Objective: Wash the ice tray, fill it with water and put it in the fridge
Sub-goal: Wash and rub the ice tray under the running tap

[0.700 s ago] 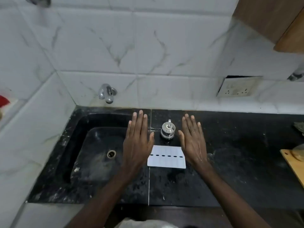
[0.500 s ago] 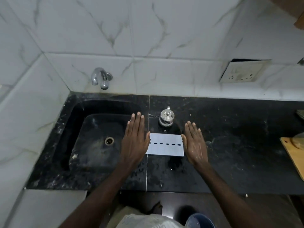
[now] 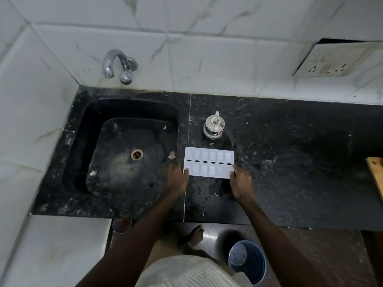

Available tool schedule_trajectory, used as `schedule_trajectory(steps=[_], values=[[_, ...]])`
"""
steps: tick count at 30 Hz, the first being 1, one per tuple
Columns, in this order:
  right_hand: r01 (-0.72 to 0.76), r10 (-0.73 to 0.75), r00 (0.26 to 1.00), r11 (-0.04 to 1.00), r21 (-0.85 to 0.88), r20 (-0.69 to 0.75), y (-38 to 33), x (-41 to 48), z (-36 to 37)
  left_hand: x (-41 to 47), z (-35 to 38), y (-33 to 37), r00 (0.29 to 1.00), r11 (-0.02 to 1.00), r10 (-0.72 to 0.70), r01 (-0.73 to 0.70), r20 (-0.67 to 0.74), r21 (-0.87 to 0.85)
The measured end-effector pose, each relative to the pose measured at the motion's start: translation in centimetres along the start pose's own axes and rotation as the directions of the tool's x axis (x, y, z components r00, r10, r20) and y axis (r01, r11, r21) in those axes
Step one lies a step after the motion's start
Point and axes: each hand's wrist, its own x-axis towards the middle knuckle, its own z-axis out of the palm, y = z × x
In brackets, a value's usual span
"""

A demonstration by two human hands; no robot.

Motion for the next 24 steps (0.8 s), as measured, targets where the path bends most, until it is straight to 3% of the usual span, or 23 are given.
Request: schedule_trajectory(steps=[4,7,9,11,14,16,18,21,24], values=[[-0.125,0.123,0.992,0.988,0.09,0.021,-0.1,0.3,1.1,2.5,1.8,-1.5,0.994,0.99,-0.105,0.108,0.044,-0.09],[-0.246,0.253,0.967,0.937,0.248,0.004,-1.6,0.1,1.5,1.3,-1.6,0.2,0.986,0.956,-0.143,0.159,0.081,-0.248],[-0.319,0.336,0.942,0.869,0.379,0.023,-3.5,-0.5,1.5,1.3,-3.7,0.8,0.981,0.87,-0.169,0.193,0.093,-0.454],[-0.332,0.361,0.932,0.792,0.513,0.046,-5.8,-0.9,1.7,1.8,-6.1,0.4,0.959,0.663,-0.252,0.269,0.13,-0.699],[-0.249,0.262,0.962,0.749,0.614,0.07,-10.9,-1.0,2.1,2.9,-10.4,-2.0,0.914,0.271,-0.326,0.336,0.242,-0.902],[-0.164,0.122,0.987,0.761,0.628,0.109,-15.1,-0.2,2.2,4.3,-13.4,-4.0,0.912,0.116,-0.335,0.288,0.235,-0.951],[-0.028,-0.03,0.996,0.804,0.594,0.087,-19.3,1.3,2.3,5.8,-16.8,-6.0,0.917,0.054,-0.35,0.222,0.19,-0.974],[0.196,-0.169,0.981,0.854,0.482,-0.098,-26.1,5.2,2.4,8.7,-20.4,-9.0,0.921,0.011,-0.366,0.147,0.133,-0.989],[0.289,-0.235,0.956,0.859,0.422,-0.175,-33.8,10.1,2.4,10.3,-22.4,-11.4,0.938,0.044,-0.337,0.104,0.083,-0.994]])
